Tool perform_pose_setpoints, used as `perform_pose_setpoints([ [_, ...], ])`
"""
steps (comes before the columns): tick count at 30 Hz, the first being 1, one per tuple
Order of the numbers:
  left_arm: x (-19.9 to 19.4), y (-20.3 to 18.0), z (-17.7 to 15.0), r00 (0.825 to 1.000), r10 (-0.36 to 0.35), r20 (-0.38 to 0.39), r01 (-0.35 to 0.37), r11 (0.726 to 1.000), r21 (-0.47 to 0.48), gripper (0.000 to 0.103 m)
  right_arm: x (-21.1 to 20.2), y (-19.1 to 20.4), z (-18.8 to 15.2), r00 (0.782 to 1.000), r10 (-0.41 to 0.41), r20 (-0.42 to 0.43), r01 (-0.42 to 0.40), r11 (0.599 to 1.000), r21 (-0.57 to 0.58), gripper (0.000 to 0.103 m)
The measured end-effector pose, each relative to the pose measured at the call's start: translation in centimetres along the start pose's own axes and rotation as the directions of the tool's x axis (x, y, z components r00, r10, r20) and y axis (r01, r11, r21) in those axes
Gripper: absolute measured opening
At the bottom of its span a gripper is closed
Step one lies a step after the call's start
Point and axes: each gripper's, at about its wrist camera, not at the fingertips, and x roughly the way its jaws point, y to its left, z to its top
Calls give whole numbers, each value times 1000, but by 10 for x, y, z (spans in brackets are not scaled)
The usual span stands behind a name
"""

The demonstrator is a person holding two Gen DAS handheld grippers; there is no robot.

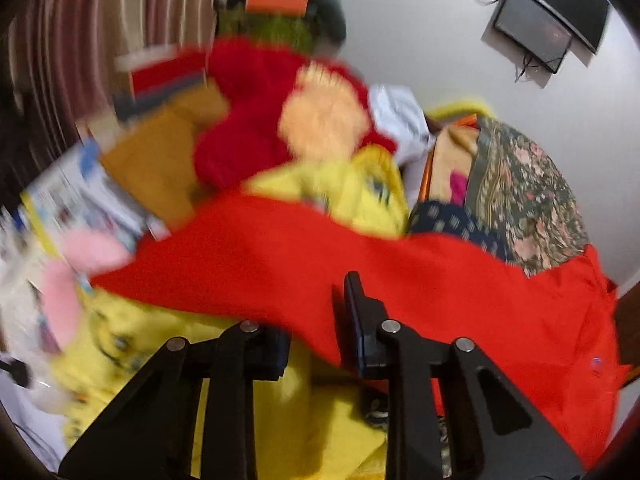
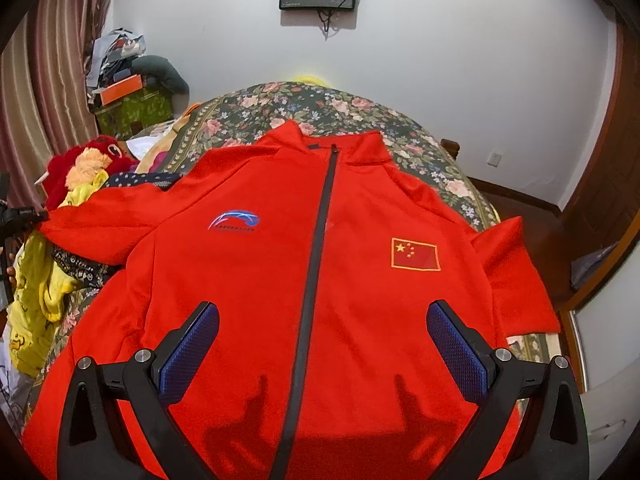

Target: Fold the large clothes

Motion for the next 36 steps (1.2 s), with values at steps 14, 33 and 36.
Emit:
perform_pose_setpoints([
  [14, -126, -232, 46, 948, -156, 278, 10, 886, 463, 1, -33, -55, -7, 998, 5, 55, -9, 998, 68, 103],
  [33, -56, -157, -30, 987, -145, -71, 160, 936, 313, 83, -34, -89, -19, 1000, 28, -7, -26, 985, 173, 103],
  [36, -37, -107, -23, 989, -100, -106, 120, 972, 203, 83, -24, -75, -15, 999, 27, -23, -24, 988, 150, 103],
])
